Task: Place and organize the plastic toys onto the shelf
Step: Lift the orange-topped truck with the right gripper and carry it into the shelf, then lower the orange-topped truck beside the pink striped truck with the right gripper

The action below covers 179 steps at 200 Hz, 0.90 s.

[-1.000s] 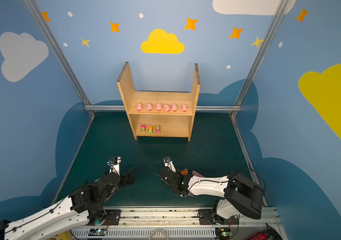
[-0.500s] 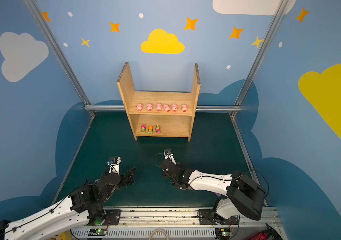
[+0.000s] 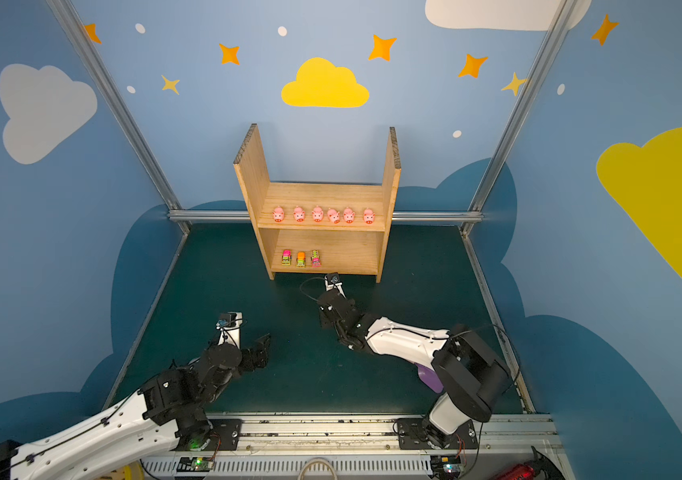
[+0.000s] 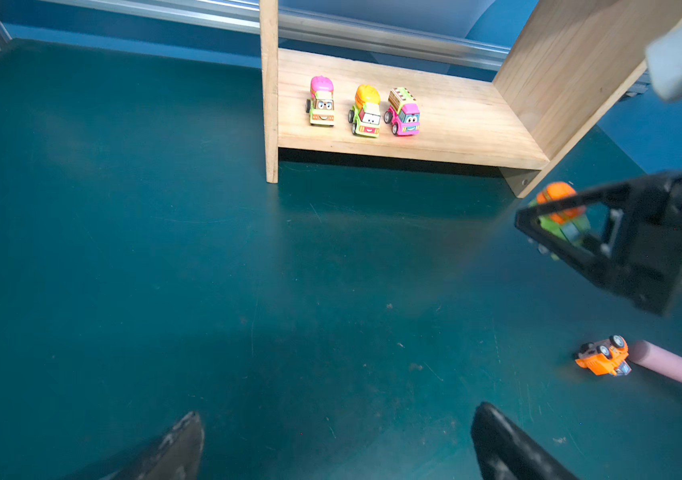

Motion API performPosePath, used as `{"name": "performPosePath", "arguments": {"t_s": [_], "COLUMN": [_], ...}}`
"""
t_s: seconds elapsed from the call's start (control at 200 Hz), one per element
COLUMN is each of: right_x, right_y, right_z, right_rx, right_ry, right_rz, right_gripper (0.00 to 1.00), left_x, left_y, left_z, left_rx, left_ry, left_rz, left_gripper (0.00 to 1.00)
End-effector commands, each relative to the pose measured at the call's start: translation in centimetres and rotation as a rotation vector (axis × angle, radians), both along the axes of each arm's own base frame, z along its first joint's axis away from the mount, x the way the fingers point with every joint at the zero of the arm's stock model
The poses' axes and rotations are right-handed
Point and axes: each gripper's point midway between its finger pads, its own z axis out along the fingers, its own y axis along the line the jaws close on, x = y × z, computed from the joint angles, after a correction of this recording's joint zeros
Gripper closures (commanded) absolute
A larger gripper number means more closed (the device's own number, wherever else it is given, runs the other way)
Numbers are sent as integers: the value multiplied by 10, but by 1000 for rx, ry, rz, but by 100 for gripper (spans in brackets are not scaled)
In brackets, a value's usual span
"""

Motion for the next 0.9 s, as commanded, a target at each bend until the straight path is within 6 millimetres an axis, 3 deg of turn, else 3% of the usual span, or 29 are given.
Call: {"name": "performPosePath", "arguments": {"t_s": [0.0,0.446,0.891], "right_x": [26,117,158], "right_y": [8,9,13], "right_z": [10,-4,-20], "right_rx": [19,52,77], "right_ry": [-24,2,28], "right_rz": [9,-40,-52], "right_gripper": [76,76,74], "left_x": [4,12,17], "left_y": [2,7,11], "left_z": [2,3,-1], "left_rx": [9,6,9], "left_ry": [-20,-29,-18], "left_rz": [7,16,32], "left_gripper": [0,0,0]}}
